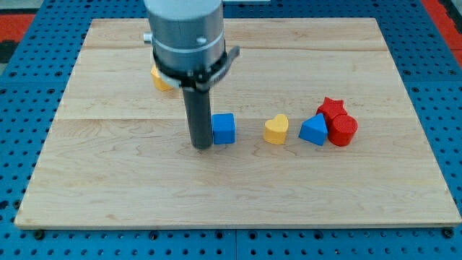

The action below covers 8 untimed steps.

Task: Move the red star and red circle to the up

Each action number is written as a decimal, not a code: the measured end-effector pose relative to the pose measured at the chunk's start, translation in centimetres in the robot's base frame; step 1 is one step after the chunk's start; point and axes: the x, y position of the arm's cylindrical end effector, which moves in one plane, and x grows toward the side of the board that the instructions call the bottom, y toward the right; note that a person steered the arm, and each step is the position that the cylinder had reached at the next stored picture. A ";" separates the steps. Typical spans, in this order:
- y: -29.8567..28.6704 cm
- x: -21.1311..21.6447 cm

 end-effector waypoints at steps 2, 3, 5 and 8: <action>16.7 1.4; 20.5 -0.8; 22.1 -3.6; 18.3 -10.6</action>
